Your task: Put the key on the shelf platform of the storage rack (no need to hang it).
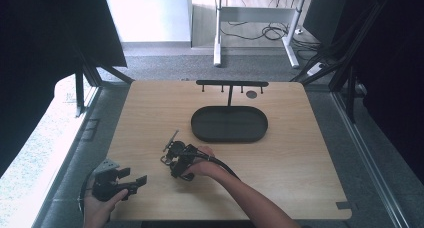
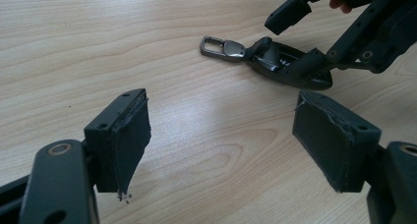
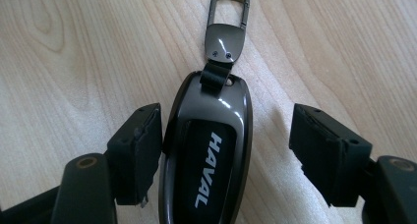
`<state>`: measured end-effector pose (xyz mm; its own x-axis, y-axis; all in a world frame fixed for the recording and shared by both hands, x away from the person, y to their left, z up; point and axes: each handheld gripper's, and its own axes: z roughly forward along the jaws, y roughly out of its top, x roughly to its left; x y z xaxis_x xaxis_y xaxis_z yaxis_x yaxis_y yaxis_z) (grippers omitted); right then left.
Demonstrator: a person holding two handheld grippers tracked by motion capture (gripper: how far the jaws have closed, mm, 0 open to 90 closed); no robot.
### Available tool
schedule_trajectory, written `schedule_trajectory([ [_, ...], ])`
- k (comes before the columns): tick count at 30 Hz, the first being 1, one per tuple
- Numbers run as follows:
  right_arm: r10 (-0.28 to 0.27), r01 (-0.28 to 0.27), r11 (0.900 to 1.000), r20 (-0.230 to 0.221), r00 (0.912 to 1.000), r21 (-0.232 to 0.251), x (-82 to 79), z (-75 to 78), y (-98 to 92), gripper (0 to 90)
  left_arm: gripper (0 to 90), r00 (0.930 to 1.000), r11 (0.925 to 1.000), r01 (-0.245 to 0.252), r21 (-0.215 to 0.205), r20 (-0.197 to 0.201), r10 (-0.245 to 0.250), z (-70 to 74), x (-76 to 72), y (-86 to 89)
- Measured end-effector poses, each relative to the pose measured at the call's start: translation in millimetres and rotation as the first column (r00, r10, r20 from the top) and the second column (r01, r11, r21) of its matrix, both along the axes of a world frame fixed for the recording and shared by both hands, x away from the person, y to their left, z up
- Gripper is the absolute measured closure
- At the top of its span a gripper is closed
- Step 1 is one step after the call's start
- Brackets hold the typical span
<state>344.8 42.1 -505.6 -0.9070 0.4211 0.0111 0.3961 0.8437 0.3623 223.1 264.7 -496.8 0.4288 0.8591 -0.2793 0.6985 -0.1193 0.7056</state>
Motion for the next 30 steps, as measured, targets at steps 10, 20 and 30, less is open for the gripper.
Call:
schedule_trajectory([
  [10,0.001,-0.001,1.0,0.0,1.0,-0.005,0.2,-8.2,3.1,30.6,22.3,1.0,1.0,0.0,0.001,0.0,0.0,-0.2,0.1,-0.2],
  [20,-0.002,0.002,1.0,0.001,1.0,-0.016,-0.6,-5.5,2.2,42.0,22.3,1.0,1.0,0.002,0.003,-0.001,-0.002,-0.7,0.3,-0.9],
  [30,-0.004,0.004,1.0,-0.003,1.0,-0.014,-0.1,-4.2,1.4,48.7,22.3,1.0,1.0,0.004,0.004,0.001,-0.004,-0.7,0.2,-1.9],
])
